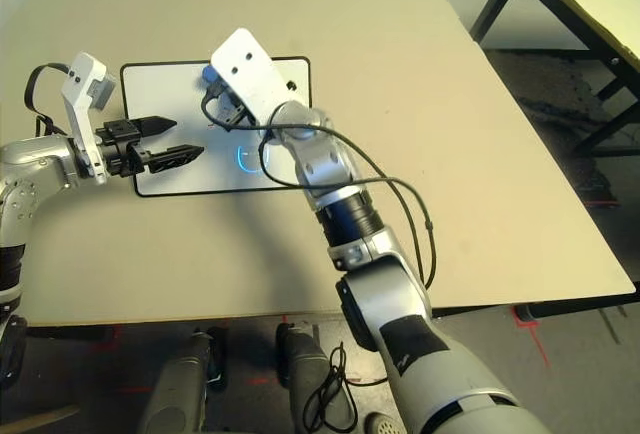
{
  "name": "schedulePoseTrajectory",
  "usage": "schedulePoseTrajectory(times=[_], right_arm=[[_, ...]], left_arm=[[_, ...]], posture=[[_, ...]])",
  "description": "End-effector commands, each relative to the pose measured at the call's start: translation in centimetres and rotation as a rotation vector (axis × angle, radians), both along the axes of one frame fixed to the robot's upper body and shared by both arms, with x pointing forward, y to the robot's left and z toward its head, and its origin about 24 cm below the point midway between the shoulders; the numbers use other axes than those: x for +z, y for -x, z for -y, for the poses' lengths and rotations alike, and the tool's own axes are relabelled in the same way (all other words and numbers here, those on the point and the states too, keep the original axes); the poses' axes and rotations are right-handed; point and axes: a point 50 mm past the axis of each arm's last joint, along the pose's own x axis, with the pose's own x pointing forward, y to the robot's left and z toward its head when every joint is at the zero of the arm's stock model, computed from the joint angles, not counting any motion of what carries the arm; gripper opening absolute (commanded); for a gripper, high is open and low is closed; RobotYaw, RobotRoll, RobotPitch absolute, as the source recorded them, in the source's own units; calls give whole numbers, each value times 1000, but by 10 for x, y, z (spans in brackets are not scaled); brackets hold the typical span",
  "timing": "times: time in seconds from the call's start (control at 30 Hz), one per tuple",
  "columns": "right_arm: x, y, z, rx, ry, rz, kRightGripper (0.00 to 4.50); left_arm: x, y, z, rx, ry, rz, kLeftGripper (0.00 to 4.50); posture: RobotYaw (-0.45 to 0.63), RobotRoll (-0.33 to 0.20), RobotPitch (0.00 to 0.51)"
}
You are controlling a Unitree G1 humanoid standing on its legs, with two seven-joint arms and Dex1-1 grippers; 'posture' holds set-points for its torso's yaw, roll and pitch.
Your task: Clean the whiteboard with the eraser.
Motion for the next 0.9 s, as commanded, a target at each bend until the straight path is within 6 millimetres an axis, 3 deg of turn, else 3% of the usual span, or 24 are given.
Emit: schedulePoseTrajectory(times=[0.03, 0.17, 0.47, 0.9], right_arm=[[-13, 8, -6, 27, 38, -47, 207], [-11, 6, -7, 23, 35, -48, 207], [21, -26, 10, -95, -28, 36, 207], [-11, 0, -11, 23, 9, -30, 206]], left_arm=[[-4, 2, 1, -7, -8, -19, 4500], [-5, 3, -1, -2, -11, -20, 4500], [-6, 3, -2, 1, -10, -21, 4500], [-5, 3, -3, 1, -11, -19, 4500]], posture=[[94, 0, 254], [97, 0, 255], [97, 0, 254], [104, 0, 250]])
